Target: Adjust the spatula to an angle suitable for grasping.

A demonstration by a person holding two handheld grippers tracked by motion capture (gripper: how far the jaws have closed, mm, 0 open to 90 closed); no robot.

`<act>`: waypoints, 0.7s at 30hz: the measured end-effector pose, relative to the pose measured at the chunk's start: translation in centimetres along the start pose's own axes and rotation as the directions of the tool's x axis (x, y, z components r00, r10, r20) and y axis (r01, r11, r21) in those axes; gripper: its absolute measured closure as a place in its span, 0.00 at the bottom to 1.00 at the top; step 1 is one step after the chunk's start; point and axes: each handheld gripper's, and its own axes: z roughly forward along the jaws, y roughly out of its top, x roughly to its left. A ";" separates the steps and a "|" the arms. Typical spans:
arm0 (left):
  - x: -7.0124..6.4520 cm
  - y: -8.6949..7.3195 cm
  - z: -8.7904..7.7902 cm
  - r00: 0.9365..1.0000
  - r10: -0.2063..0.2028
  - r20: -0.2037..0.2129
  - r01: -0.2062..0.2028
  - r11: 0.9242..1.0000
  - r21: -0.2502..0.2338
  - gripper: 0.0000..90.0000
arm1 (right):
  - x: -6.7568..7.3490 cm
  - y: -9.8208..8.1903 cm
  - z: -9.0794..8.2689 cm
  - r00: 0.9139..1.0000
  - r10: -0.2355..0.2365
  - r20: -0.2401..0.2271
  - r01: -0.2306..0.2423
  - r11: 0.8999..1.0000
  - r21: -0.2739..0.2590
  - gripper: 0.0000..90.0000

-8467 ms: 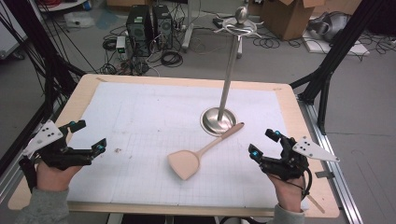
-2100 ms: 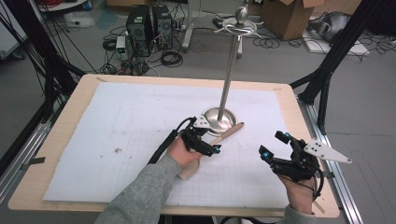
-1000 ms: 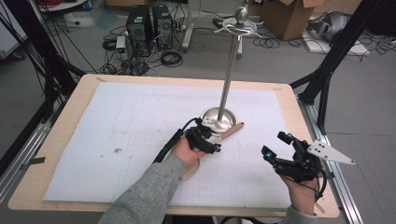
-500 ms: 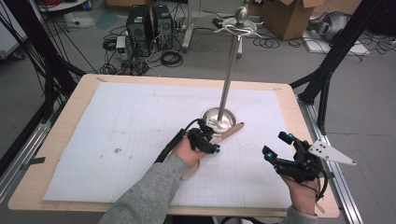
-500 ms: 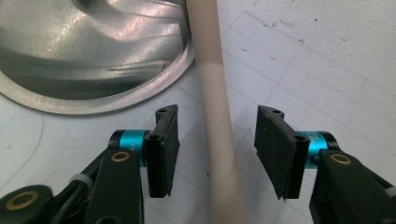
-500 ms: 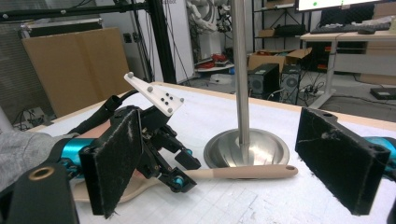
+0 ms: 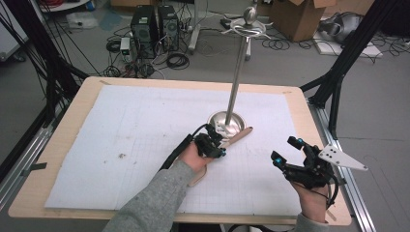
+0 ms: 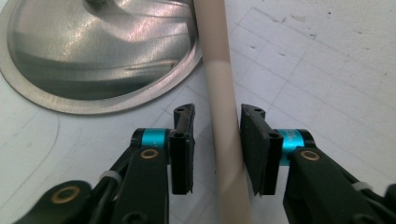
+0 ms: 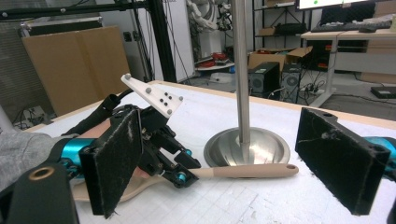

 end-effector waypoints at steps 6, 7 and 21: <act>-0.2 0.0 0.0 1.000 -0.008 0.006 0.008 1.000 0.001 0.83 | 0.0 0.0 0.0 1.000 0.007 0.000 -0.007 1.000 -0.001 0.16; -0.1 0.0 0.0 1.000 -0.009 0.010 0.009 1.000 -0.003 0.84 | 0.0 0.0 0.0 1.000 0.007 -0.001 -0.007 1.000 -0.002 0.16; 0.1 0.0 -0.2 1.000 -0.016 0.022 0.016 1.000 0.011 0.86 | 0.0 0.0 0.1 1.000 0.001 -0.004 -0.001 1.000 0.006 0.16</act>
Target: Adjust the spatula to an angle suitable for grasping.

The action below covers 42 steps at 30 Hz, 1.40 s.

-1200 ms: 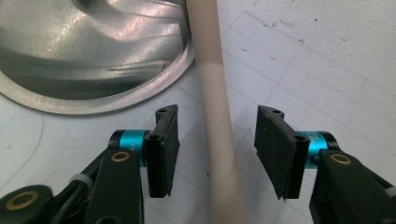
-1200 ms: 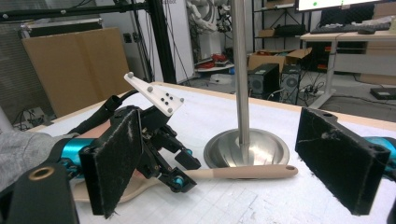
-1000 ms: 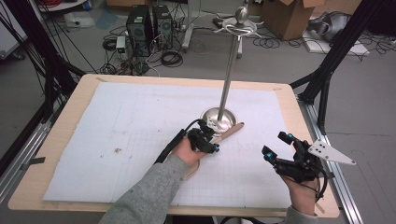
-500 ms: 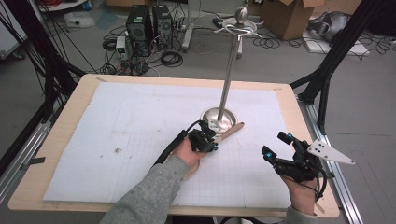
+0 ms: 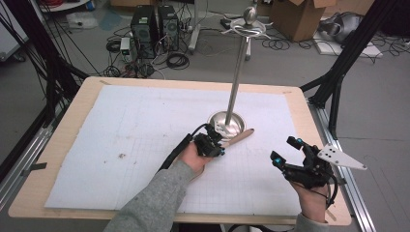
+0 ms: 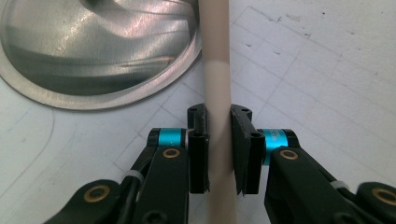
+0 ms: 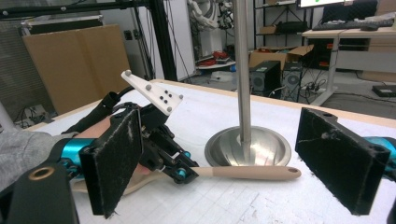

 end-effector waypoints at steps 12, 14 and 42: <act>0.4 -0.1 -1.7 0.999 0.012 0.034 -0.011 1.000 -0.020 0.87 | -0.1 0.0 -0.2 1.000 0.006 0.006 -0.006 1.000 -0.002 0.16; 0.6 -0.2 -2.2 0.999 0.012 0.031 -0.011 1.000 -0.028 0.87 | -0.1 0.0 -0.2 1.000 0.008 0.007 -0.008 1.000 0.000 0.16; 3.5 -2.8 -7.2 0.999 0.031 0.042 -0.028 0.997 -0.068 0.87 | 0.1 -0.3 0.7 1.000 0.006 0.003 -0.006 0.999 0.033 0.16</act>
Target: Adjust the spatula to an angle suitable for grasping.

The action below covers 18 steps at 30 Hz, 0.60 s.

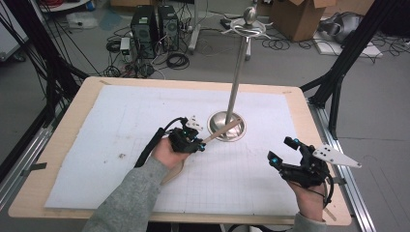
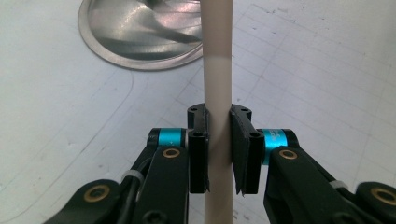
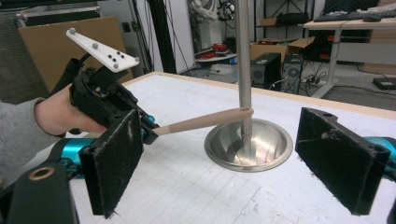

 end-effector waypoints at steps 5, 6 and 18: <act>0.6 -0.3 -1.0 1.000 -0.016 0.002 0.016 1.000 -0.022 0.87 | 0.0 0.0 0.2 1.000 -0.007 0.000 0.007 1.000 0.001 0.16; 0.6 -0.5 -1.2 1.000 -0.028 0.001 0.028 0.999 -0.035 0.87 | 0.0 0.0 0.2 1.000 -0.006 -0.001 0.006 1.000 0.004 0.16; 1.6 -1.4 -3.8 0.998 -0.062 -0.002 0.062 0.994 -0.091 0.87 | 0.3 0.0 0.7 1.000 -0.009 -0.008 0.009 1.000 0.017 0.16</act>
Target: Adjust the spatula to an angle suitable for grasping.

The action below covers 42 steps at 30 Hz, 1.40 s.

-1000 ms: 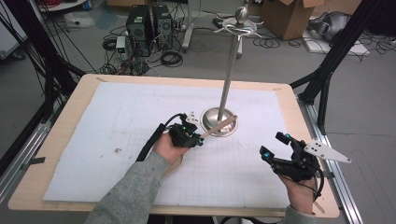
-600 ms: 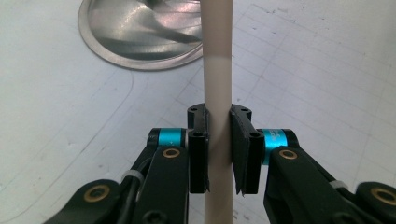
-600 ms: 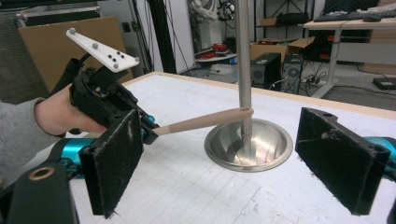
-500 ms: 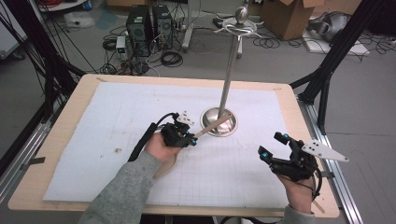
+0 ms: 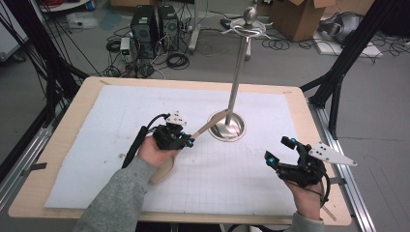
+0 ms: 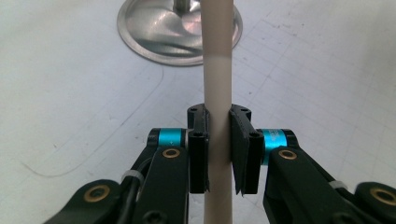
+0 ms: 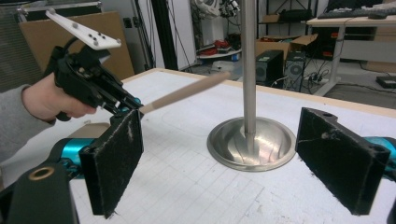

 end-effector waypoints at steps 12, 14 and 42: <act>0.5 0.1 -2.5 1.000 -0.007 0.003 0.008 0.997 -0.079 0.87 | 0.1 0.0 0.2 1.000 0.003 -0.003 -0.002 1.000 0.011 0.16; 0.5 0.1 -2.6 1.000 -0.013 0.022 0.015 0.996 -0.087 0.87 | 0.1 0.0 0.2 1.000 0.003 -0.005 -0.003 1.000 0.011 0.16; 2.1 1.7 -7.3 0.998 -0.041 0.038 0.048 0.977 -0.206 0.87 | -0.1 -0.2 0.4 1.000 0.004 -0.003 -0.004 1.000 0.016 0.16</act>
